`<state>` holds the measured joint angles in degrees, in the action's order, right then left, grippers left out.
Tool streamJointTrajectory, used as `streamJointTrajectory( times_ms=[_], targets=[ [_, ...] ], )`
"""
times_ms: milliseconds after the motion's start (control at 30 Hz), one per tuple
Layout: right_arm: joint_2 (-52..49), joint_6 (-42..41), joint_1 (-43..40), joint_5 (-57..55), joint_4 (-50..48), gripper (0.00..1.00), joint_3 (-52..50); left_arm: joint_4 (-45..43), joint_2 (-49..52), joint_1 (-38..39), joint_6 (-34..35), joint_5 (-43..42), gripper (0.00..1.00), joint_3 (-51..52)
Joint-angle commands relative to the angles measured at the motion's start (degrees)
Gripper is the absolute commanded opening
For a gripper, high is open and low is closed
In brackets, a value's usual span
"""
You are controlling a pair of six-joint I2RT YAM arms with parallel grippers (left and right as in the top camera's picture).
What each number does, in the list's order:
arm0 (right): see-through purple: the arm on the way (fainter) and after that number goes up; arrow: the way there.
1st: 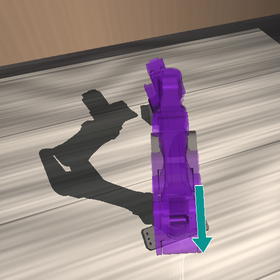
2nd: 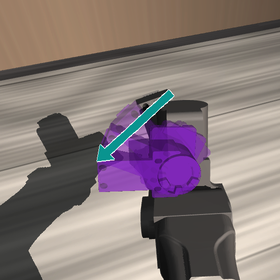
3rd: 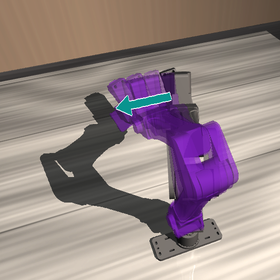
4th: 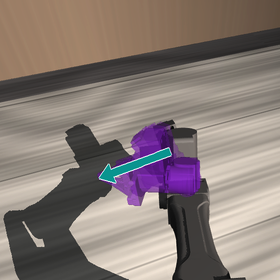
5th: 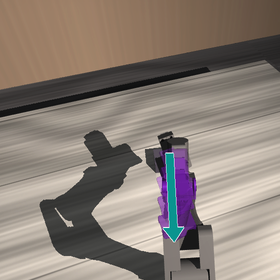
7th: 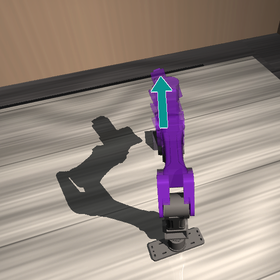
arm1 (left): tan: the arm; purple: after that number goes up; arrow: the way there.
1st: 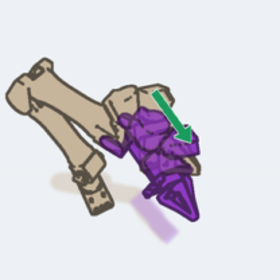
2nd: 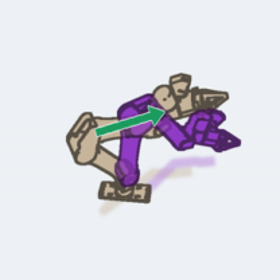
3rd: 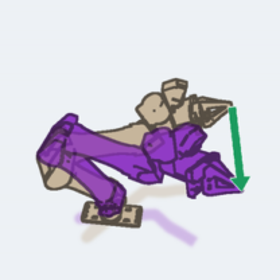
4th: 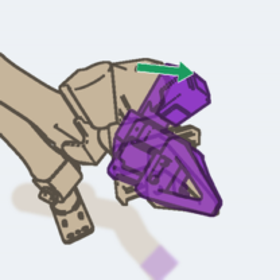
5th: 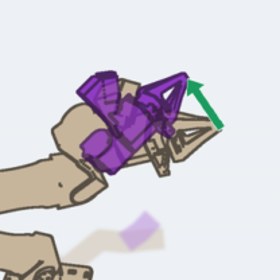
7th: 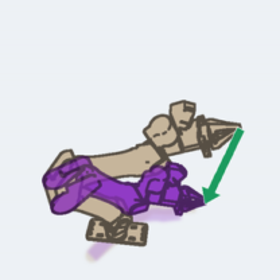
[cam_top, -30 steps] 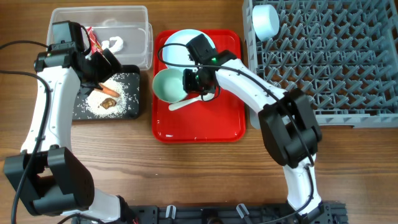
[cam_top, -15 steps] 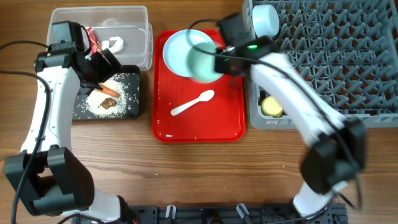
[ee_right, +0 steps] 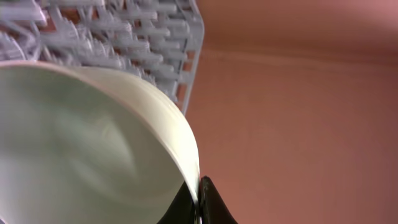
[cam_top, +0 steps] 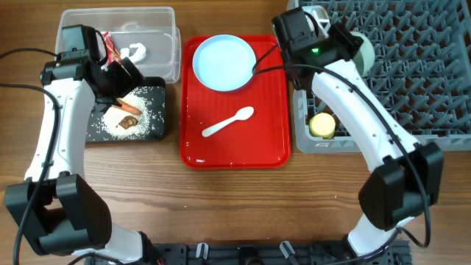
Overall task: Sort waste into correct bins and load items into the dishwasher rack
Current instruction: 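Place green bowl in dish rack with right gripper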
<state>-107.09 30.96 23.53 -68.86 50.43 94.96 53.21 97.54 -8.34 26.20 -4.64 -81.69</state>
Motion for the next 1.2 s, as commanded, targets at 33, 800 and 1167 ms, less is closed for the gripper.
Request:
streamJointTrajectory(
  times_ms=[33, 800, 1167],
  targets=[
    [-4.6, 3.8, 0.0, 2.1, -1.5, 0.04, 0.2, 0.0, -0.7, 0.2, -0.3, -0.7, 1.00, -0.1],
    [-9.6, 1.7, 2.7, 2.0, -1.2, 0.04, 0.2, 0.0, -0.7, 0.2, -0.3, -0.7, 1.00, -0.1],
    [-9.7, -10.4, 1.9, -14.9, -4.3, 0.04, 0.2, 0.0, -0.7, 0.2, -0.3, -0.7, 1.00, -0.1]
  ],
)
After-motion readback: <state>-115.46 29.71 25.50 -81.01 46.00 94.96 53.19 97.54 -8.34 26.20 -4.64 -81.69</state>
